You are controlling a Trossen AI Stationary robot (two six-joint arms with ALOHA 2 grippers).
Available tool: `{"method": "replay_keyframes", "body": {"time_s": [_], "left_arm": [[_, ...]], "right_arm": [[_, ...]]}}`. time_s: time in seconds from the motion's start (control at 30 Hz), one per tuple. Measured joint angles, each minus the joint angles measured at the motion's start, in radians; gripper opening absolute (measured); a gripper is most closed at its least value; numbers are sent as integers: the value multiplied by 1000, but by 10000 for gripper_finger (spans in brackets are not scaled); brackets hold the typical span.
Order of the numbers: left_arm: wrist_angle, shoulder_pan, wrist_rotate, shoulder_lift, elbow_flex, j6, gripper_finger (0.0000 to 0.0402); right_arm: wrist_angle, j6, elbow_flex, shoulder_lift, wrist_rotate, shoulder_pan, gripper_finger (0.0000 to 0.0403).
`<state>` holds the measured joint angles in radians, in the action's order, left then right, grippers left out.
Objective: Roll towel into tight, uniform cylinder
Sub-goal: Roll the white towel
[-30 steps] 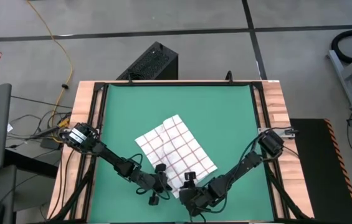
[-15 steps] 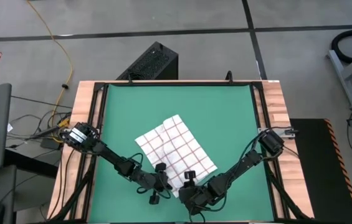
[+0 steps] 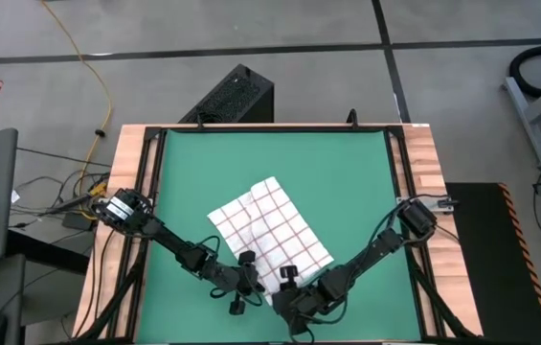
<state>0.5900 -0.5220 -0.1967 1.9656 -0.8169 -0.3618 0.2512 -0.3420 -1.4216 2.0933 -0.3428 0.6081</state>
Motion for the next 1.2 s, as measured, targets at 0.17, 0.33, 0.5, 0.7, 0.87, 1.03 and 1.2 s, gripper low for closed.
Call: {"method": "replay_keyframes", "body": {"time_s": [0.17,0.33,0.5,0.7,0.87,1.03,1.2], "left_arm": [[-1,0,0,0,0,-1,0],[-6,0,-1,0,0,-1,0],[-8,0,-2,0,0,-1,0],[-9,2,-11,0,0,-1,0],[-9,10,-12,0,0,-1,0],[-9,19,-11,0,1,1,0],[-9,19,-10,0,1,2,0]], "right_arm": [[32,0,0,0,0,-15,147],[45,0,0,0,0,-22,141],[63,-14,0,2,-2,-21,127],[96,-34,-2,2,0,-29,33],[116,-33,-34,3,-12,-28,17],[197,-6,-107,4,-33,-28,7],[306,1,-181,4,-60,-28,7]]}}
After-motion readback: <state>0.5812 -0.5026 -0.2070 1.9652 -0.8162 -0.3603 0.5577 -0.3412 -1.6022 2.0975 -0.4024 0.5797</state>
